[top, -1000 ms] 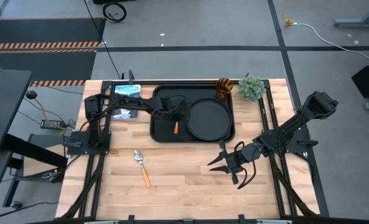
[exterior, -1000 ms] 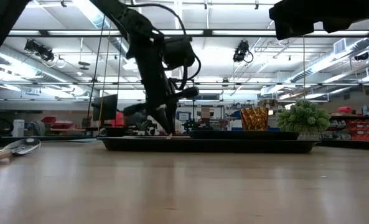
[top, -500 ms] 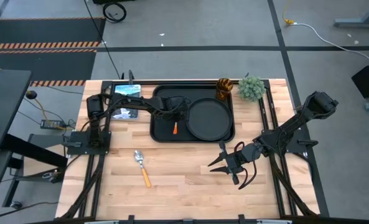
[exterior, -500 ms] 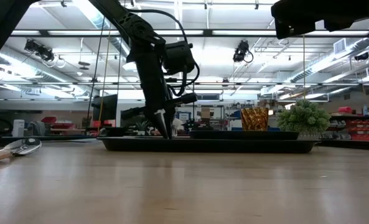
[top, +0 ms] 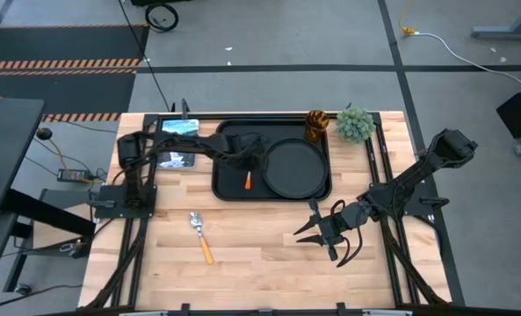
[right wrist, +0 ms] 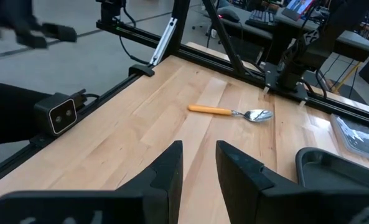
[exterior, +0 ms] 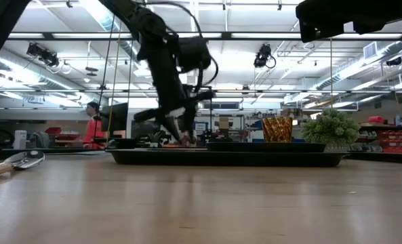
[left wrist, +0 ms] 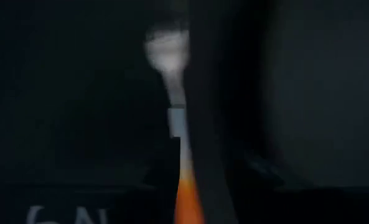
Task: Pick and place plate/cup/fork/spoon on tray
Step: Put the yellow spoon on the black serving tray to the left of the orange fork
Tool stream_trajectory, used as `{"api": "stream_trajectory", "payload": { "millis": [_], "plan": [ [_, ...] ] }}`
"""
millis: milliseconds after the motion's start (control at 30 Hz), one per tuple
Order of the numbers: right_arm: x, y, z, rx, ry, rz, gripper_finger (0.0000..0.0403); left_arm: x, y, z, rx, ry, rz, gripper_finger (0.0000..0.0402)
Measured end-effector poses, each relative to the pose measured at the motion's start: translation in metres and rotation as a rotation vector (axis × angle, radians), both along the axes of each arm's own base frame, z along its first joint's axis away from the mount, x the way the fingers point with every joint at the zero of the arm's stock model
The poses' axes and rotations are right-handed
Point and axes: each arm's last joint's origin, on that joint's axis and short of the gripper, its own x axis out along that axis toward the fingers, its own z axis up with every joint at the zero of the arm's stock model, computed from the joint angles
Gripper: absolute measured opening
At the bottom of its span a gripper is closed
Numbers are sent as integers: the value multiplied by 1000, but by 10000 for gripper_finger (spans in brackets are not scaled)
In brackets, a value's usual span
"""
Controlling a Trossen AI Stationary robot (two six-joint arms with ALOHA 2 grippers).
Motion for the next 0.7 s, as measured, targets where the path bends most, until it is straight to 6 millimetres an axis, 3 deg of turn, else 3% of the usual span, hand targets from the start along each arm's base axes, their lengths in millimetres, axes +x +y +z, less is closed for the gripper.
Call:
{"api": "stream_trajectory", "payload": {
  "millis": [133,233,400,567,700],
  "plan": [
    [-1,0,-1,-7,12,2,103,3,-26,26,-47,-32,-166,129],
    [-2,2,-2,-11,16,10,103,3,-63,36,-112,-30,-308,125],
    [-4,5,-2,-15,18,26,103,1,-133,37,-229,-3,-453,122],
    [-5,7,-2,-16,18,34,103,-12,-205,34,-221,25,-445,121],
    [-5,7,-2,-15,18,29,103,-31,-250,33,-194,41,-362,121]
  ]
}}
